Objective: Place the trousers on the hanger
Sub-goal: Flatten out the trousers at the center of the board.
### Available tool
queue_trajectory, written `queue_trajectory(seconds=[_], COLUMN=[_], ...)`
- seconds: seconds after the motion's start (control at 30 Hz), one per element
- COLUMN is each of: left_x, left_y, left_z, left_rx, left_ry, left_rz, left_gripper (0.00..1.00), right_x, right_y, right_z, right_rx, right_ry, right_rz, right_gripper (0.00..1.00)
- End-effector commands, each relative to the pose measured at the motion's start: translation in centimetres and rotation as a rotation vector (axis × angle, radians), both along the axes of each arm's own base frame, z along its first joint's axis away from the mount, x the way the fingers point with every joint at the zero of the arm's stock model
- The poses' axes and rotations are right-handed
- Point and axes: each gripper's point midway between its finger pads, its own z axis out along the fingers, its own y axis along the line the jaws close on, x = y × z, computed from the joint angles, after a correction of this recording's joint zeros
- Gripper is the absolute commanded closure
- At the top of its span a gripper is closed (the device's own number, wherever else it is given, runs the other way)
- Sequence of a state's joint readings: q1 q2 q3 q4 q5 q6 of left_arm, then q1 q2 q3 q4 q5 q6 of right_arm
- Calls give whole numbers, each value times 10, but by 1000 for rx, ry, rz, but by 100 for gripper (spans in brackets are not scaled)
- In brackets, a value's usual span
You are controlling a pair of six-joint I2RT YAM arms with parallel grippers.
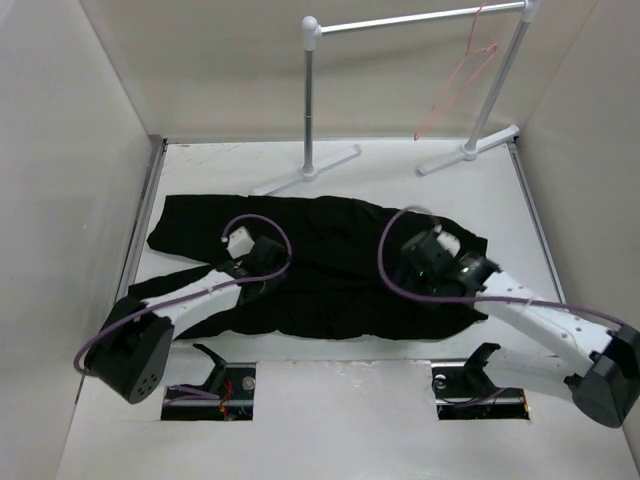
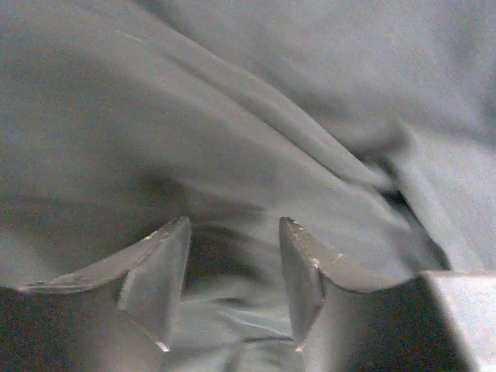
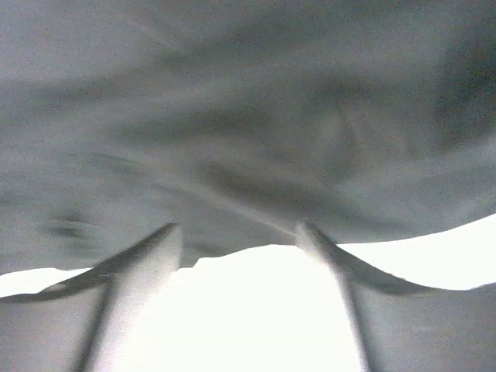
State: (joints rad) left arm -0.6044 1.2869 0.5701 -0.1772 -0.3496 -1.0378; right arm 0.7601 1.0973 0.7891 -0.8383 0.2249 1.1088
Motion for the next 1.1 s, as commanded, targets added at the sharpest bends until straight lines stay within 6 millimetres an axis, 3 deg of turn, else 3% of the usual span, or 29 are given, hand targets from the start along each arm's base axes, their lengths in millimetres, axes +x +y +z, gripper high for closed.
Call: queue_trajectory(seconds=[0.0,0.03,0.1,0.13,0.2,0.23,0.3,0.37,0.43,0.6,0.7,0.9,1.07], left_x=[-6,-4,1,2,1,-1,-8,-19,-29,-54,-70,-101,-113], left_y=[21,19,1,-12,-40,-56,-86,-120,-150,-213,-246,-311,-348], left_z=[17,23,47,60,79,86,96,102,106,106,102,103,100], left_rx=[7,0,-28,-42,-63,-72,-89,-95,-96,-99,-90,-122,-124], left_ry=[-11,-26,-76,-101,-138,-146,-160,-168,-180,-190,-182,-196,-206], left_rz=[12,2,-59,-97,-181,-227,-312,-413,-507,-702,-824,-1042,-1127], left_gripper=[50,49,48,48,49,49,50,50,50,50,49,47,47], right_x=[71,80,113,128,150,158,171,179,184,193,193,204,210], right_y=[-53,-62,-103,-126,-171,-193,-226,-252,-262,-259,-266,-261,-258], right_z=[91,98,111,109,98,92,77,61,47,23,5,-21,-30], right_rx=[-41,-46,-76,-104,-151,-178,-202,-230,-231,-189,-184,-134,-117], right_ry=[-301,-326,-401,-417,-402,-394,-358,-318,-279,-238,-202,-157,-139], right_rz=[-103,-121,-220,-277,-399,-458,-535,-594,-609,-582,-598,-576,-576], right_gripper=[25,25,32,44,77,86,85,72,49,39,38,45,49])
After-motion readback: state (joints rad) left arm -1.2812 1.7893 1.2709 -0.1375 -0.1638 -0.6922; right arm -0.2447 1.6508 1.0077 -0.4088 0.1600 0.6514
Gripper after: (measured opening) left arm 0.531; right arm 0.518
